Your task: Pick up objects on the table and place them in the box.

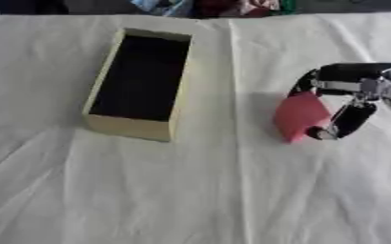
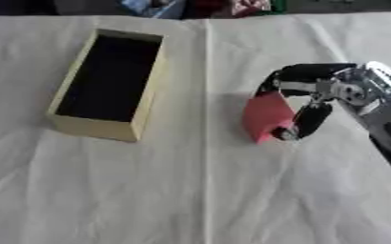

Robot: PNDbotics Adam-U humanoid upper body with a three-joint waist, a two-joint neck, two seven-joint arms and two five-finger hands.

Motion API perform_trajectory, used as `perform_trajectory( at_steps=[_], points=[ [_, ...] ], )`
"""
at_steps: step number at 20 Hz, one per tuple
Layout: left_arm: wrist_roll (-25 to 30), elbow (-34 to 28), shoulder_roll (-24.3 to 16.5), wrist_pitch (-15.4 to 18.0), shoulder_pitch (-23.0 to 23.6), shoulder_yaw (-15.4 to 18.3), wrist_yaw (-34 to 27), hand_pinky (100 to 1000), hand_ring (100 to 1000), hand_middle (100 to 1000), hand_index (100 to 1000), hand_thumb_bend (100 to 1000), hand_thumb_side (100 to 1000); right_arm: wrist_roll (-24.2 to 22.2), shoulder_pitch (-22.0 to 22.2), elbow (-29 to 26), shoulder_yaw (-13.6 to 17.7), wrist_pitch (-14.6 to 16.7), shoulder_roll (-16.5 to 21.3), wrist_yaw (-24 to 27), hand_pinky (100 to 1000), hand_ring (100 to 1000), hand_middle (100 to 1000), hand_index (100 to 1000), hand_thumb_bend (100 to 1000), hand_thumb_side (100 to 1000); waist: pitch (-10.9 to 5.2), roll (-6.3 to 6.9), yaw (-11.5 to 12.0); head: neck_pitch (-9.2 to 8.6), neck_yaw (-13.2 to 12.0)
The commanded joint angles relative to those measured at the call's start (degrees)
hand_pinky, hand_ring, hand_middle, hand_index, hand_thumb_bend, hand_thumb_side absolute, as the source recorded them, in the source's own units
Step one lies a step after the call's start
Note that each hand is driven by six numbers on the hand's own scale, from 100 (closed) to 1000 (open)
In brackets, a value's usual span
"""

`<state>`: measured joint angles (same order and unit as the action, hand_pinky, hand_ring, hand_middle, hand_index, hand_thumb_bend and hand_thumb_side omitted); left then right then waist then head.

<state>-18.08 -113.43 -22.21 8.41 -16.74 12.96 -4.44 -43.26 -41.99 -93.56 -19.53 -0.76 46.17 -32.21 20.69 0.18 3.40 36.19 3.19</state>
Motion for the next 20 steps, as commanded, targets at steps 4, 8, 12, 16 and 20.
perform_trajectory(
  at_steps=[4,8,12,16,20],
  points=[
    [0.3,-1.2,-1.1,0.0,-0.3,0.4,-0.3,567,547,548,704,100,188,-0.1,-0.8,-6.0,3.3,-2.8,2.5,3.9,726,776,663,744,100,100,-1.11,-0.83,-0.2,0.09,-0.3],
    [0.3,-1.2,-1.3,0.0,-0.2,0.3,-0.4,568,547,548,703,100,185,-0.1,-1.5,-8.1,4.4,-4.0,2.7,5.7,728,773,660,743,100,100,-1.79,-0.86,-0.3,0.2,-0.3],
    [0.3,-1.2,-1.5,0.0,-0.2,0.2,-0.6,569,547,547,703,100,183,0.2,-3.1,-8.8,5.1,-5.0,2.3,6.7,726,766,647,735,100,100,-2.46,-0.97,-0.4,0.38,-0.2],
    [0.5,-1.2,-1.7,0.0,-0.4,0.0,-0.8,569,547,548,703,100,181,0.4,-7.4,-7.0,4.8,-5.9,0.1,7.0,722,755,624,715,100,100,-3.03,-1.19,-0.3,0.73,0.2],
    [0.8,-1.2,-1.8,0.0,-0.6,-0.4,-1.0,570,548,548,703,100,179,-0.3,-13.4,-2.2,3.7,-6.5,-4.3,5.4,722,752,622,715,100,100,-3.43,-1.25,0.0,1.03,0.9]
  ],
)
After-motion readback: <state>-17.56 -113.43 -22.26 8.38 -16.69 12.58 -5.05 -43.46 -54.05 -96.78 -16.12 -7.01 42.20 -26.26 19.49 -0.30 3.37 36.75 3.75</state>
